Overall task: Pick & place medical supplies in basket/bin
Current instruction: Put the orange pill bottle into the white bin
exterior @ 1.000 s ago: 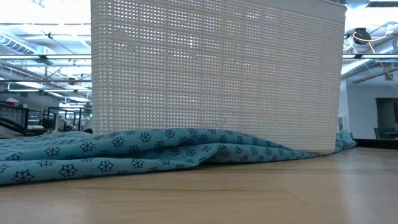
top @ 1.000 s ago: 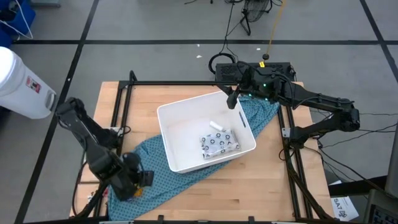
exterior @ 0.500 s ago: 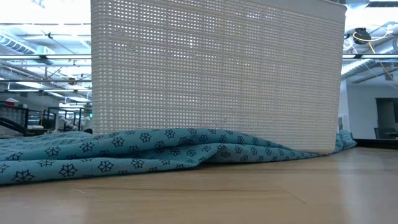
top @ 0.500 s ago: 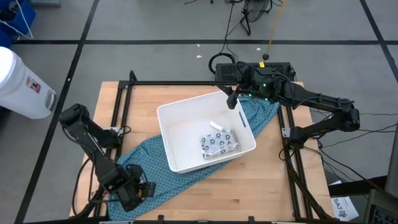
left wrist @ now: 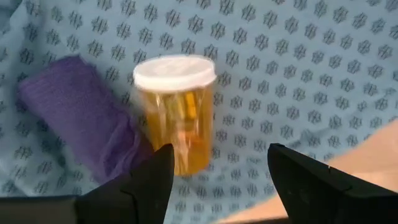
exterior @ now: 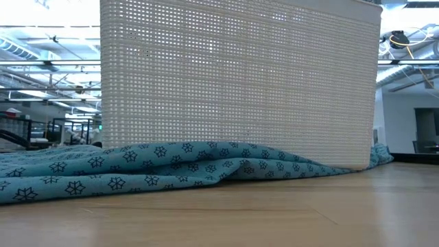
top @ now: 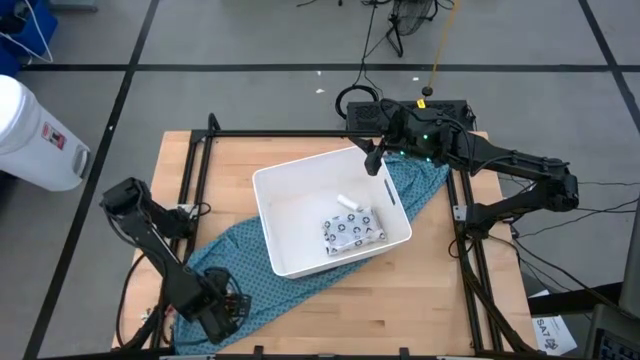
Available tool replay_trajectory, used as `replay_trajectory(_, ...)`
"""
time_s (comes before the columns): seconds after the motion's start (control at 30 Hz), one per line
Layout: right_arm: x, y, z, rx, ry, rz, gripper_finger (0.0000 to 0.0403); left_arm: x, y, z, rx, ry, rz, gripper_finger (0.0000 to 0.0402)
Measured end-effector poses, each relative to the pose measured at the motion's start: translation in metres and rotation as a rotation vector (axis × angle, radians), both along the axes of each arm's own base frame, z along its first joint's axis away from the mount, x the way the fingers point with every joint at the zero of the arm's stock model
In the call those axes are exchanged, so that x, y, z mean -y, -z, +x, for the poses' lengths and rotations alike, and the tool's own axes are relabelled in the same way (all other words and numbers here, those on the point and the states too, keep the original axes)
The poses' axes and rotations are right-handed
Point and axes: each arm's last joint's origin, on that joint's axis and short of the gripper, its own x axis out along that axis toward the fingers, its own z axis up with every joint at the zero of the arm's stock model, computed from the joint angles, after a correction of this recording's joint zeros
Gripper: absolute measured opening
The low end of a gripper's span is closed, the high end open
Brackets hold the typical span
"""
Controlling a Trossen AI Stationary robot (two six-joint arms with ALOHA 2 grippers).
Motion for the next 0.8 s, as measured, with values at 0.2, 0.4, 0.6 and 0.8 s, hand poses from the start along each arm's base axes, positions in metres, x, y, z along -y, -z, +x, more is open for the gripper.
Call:
replay_trajectory(0.2,0.0,0.0,0.0,0.004,0.001,0.004,0.021,-0.003,0.014,0.0,-0.075,-0.018,0.004,0.0262)
replay_trajectory(0.4,0.0,0.0,0.0,0.014,0.006,0.022,0.021,-0.008,0.026,-0.003,-0.078,-0.019,0.028,0.0262)
replay_trajectory(0.6,0.0,0.0,0.0,0.015,0.007,0.022,0.021,-0.011,0.058,-0.003,0.004,-0.035,-0.087,0.0262)
replay_trajectory(0.8,0.0,0.0,0.0,0.015,0.007,0.023,0.021,-0.016,0.061,0.003,0.04,-0.057,-0.1,0.0261)
